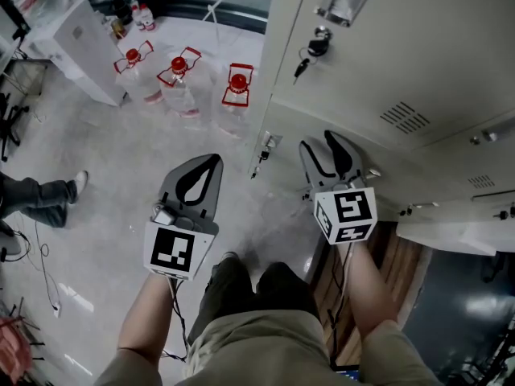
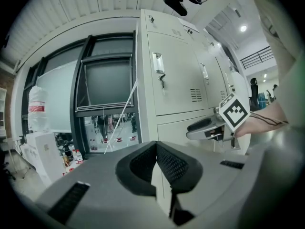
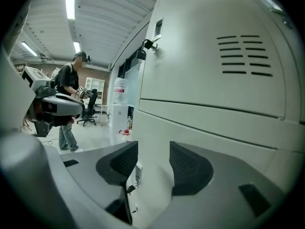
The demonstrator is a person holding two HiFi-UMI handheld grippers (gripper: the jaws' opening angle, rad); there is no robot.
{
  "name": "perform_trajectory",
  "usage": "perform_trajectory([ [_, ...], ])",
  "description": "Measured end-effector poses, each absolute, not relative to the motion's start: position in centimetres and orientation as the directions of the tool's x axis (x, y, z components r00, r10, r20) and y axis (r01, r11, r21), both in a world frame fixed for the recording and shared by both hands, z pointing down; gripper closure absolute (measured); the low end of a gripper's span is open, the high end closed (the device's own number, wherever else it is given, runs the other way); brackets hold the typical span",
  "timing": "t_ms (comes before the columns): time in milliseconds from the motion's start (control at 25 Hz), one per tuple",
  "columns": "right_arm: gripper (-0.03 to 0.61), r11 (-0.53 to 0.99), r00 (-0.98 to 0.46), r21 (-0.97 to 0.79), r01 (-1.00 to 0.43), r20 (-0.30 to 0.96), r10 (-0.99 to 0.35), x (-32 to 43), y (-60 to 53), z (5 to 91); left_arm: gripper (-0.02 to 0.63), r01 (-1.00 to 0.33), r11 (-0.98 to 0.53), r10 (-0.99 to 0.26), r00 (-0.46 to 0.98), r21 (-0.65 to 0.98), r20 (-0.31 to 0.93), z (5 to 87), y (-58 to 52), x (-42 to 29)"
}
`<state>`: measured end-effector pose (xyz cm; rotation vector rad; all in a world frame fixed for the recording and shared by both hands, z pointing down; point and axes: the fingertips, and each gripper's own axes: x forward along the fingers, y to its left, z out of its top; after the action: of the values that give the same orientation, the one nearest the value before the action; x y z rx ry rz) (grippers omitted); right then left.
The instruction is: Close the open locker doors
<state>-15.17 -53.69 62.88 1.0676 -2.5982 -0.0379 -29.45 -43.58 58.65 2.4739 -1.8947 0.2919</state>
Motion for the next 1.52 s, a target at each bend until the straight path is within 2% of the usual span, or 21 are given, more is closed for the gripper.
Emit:
perform_trajectory([
  [400,0.371,0.764,-0.735,0.017,-0.646,0.260,-0.627,-13.5,-47.8,54.4,0.607,-0.947,-0.289,-0.955,0.275,-0.139,0.116,49.7,-41.2,-25.7],
  [1000,0.503,0.813,-0.809,-0.005,-0.583,0.095,-0.580,-7.3,-39.6,37.5,0.607,-0.934,-0.288,-0.957,0.289,-0.213,0.026,35.4,-35.6,-20.1],
  [1200,0.522,0.806,-0.805,0.012,-0.591,0.044,-0.591,-5.3,-36.5,33.6,0.607,-0.921,-0.316,-0.947,0.322,-0.227,0.012,32.6,-33.2,-18.1],
  [1520,0.545,0.773,-0.772,0.027,-0.634,0.031,-0.635,-2.2,-32.3,30.9,0.607,-0.905,-0.355,-0.931,0.366,-0.232,-0.004,30.2,-29.9,-16.1],
])
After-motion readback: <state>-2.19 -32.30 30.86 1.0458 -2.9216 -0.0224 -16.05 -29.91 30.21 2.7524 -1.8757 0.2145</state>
